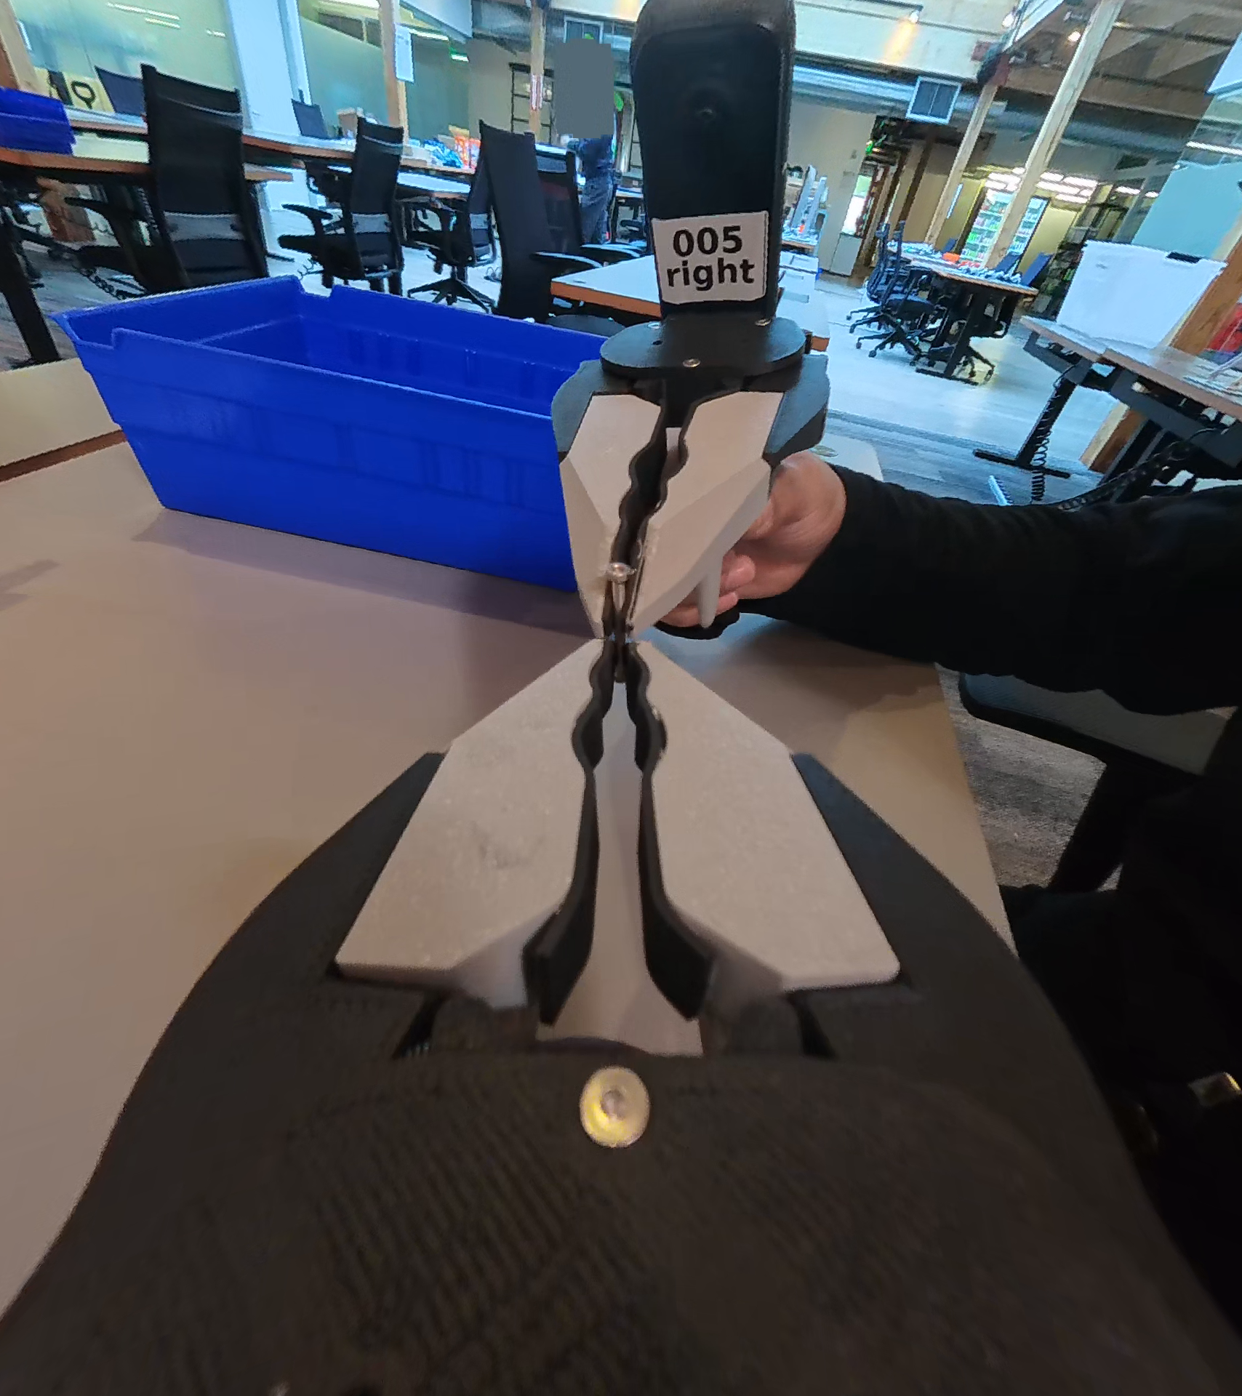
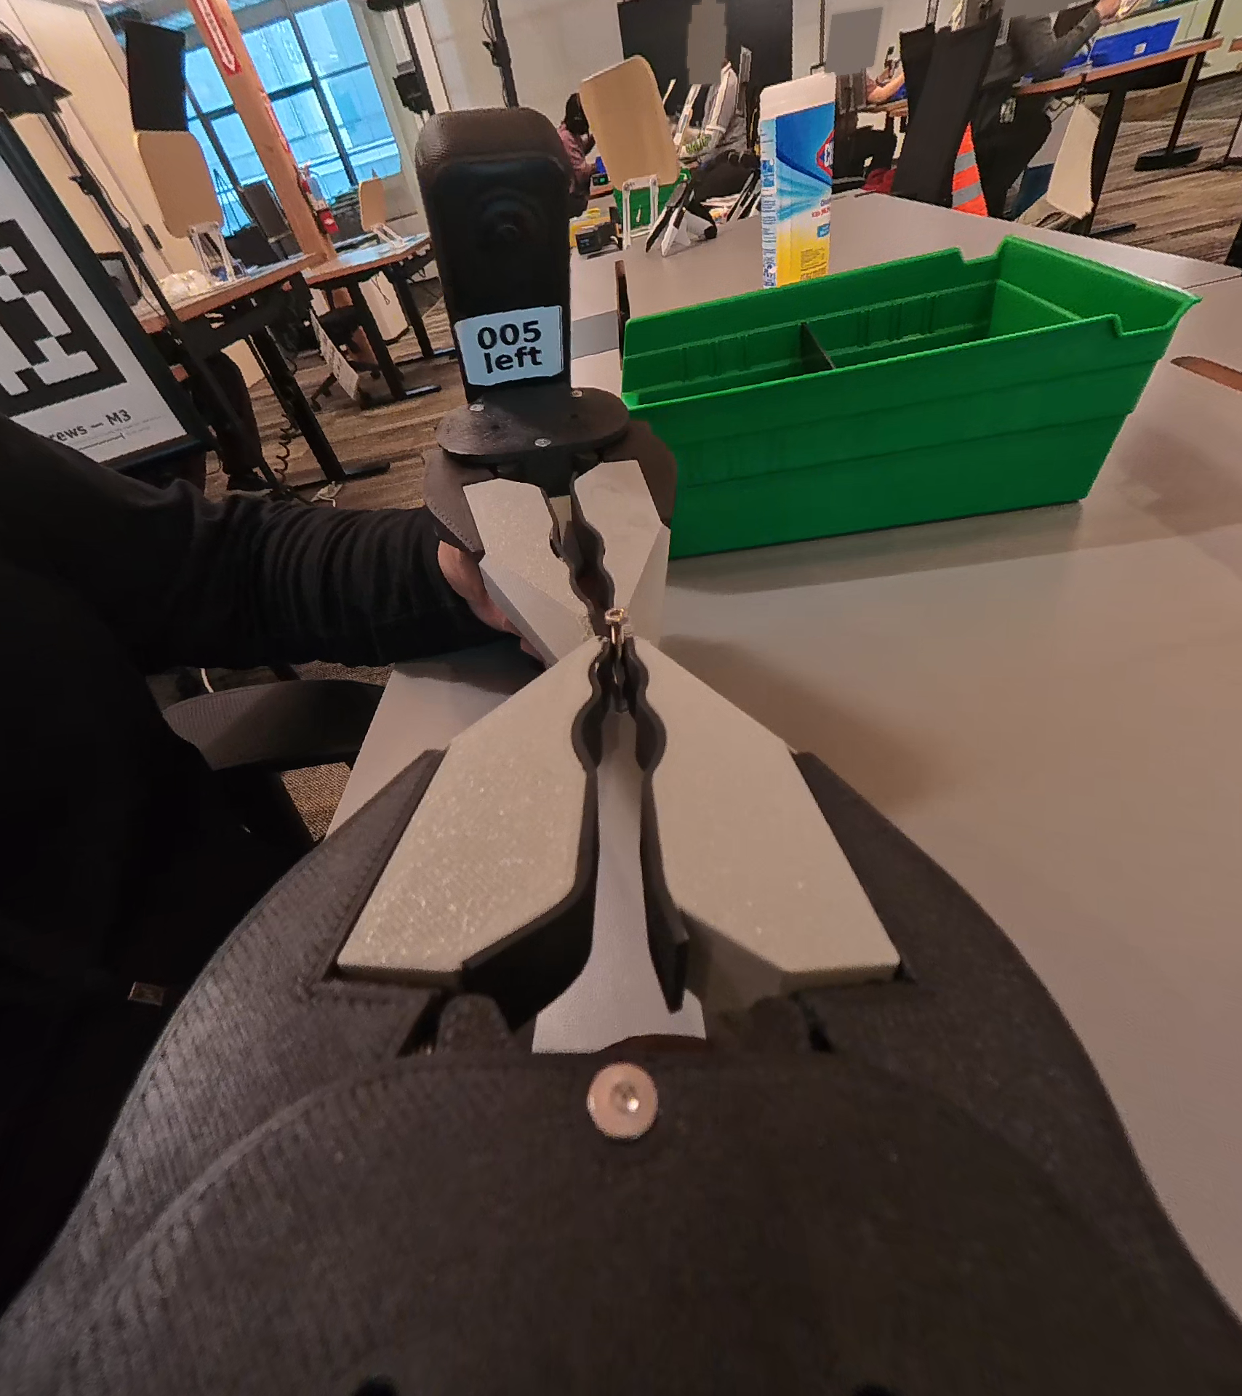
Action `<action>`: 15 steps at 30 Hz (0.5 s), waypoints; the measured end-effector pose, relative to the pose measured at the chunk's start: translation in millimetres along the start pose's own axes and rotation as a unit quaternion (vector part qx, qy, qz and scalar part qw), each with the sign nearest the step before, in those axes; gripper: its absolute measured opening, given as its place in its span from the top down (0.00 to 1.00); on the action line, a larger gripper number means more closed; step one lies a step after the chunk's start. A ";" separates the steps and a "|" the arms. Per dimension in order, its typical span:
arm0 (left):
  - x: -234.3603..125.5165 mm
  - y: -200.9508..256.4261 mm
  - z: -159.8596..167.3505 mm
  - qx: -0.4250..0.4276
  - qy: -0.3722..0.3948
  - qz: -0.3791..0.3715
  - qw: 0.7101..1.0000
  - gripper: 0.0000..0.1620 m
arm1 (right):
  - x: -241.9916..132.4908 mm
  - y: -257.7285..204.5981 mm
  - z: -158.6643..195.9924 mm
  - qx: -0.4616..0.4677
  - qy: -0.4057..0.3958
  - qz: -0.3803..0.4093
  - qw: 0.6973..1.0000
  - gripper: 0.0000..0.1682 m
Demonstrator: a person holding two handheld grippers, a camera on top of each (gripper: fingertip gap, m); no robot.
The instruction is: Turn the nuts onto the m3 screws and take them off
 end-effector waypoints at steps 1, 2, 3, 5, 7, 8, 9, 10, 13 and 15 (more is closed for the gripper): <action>0.0 0.1 0.5 0.002 -0.001 -0.001 1.000 1.00 | 0.1 -0.1 0.4 0.001 -0.001 -0.001 1.000 1.00; 0.0 0.2 0.6 0.004 -0.002 -0.001 1.000 1.00 | 0.1 -0.3 0.4 0.001 0.000 -0.002 1.000 1.00; -0.2 0.4 0.4 0.004 -0.001 0.000 1.000 1.00 | 0.2 -0.5 0.0 0.001 0.001 -0.003 1.000 1.00; -0.5 0.6 -0.1 0.005 0.000 0.000 1.000 1.00 | 0.1 -0.8 -0.2 0.003 0.002 -0.005 1.000 1.00; -0.7 0.7 -0.1 0.007 0.000 0.000 1.000 1.00 | -0.2 -0.6 -0.1 0.002 0.002 -0.006 1.000 0.99; -0.8 1.0 -0.3 0.008 0.000 0.000 1.000 1.00 | -0.5 -0.7 -0.2 0.003 0.002 -0.006 1.000 0.97; -1.2 1.1 -0.7 0.008 0.002 0.001 1.000 1.00 | -0.7 -0.6 -0.5 0.003 0.003 -0.007 1.000 0.96; -1.5 1.3 -1.1 0.008 0.002 0.002 1.000 1.00 | -1.1 -0.8 -0.9 0.001 0.003 -0.007 1.000 0.95; -2.2 1.1 -1.2 0.009 0.002 0.002 1.000 1.00 | -2.5 -1.0 -2.0 -0.010 0.002 -0.003 1.000 0.92; -2.3 1.5 -0.4 0.011 -0.001 0.003 1.000 1.00 | -4.6 -1.4 -4.8 -0.023 0.006 0.001 1.000 0.92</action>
Point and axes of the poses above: each gripper's, where its closed fingertips meet, x out along the fingers, z out of its underside, y = z × x across the jaws, the point moved 1 cm from there along -x, back along the fingers, and after that the axes turned 10 degrees about -z, right-handed, at the moved point
